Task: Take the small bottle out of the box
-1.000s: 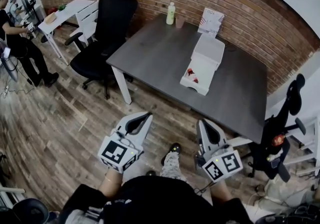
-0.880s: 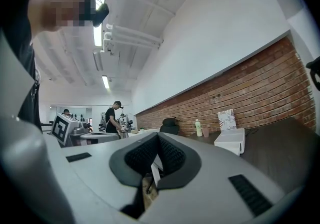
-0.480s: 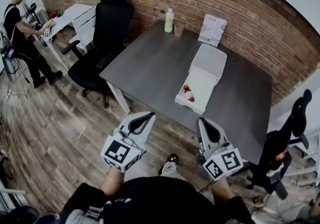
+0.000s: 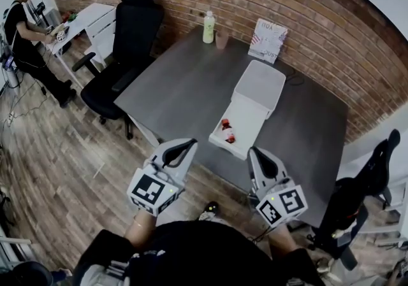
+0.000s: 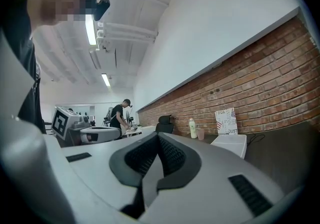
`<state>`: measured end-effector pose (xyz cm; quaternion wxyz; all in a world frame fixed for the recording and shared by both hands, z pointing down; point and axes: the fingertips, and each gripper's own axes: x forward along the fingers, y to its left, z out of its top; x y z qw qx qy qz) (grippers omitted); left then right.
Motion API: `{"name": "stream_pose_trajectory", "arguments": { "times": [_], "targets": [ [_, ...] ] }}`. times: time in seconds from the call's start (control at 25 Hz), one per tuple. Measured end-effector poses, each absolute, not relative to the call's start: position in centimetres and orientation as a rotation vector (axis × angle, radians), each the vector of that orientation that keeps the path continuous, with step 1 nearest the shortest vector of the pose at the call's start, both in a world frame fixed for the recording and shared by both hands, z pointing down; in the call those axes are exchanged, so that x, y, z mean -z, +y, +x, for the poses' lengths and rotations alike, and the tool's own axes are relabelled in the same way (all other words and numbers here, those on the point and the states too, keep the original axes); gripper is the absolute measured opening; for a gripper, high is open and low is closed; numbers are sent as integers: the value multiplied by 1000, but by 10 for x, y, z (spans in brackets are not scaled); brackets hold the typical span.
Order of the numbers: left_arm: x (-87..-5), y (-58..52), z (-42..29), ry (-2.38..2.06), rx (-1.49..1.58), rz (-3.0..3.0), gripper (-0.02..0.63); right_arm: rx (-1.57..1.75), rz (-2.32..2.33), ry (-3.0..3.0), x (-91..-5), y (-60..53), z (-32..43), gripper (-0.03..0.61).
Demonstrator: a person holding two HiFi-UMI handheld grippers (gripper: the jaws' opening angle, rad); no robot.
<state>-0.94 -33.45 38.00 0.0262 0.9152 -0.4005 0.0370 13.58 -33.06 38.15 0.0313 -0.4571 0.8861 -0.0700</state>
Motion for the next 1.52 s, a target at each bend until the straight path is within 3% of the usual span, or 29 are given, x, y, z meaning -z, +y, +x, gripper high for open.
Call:
{"name": "stream_pose_trajectory", "arguments": {
  "times": [0.56,1.32,1.52],
  "targets": [
    [-389,-393,51,-1207,-224,2870,-3,297,-1380,2784,-410,-381,171,2],
    [-395,-471,12,-1113,-119,2865,-2,528,-1608,3139,-524,-472,123,38],
    [-399,-478,-5,-1123,-116,2839,-2,693,-1668,3248,-573,-481,114,93]
  ]
}}
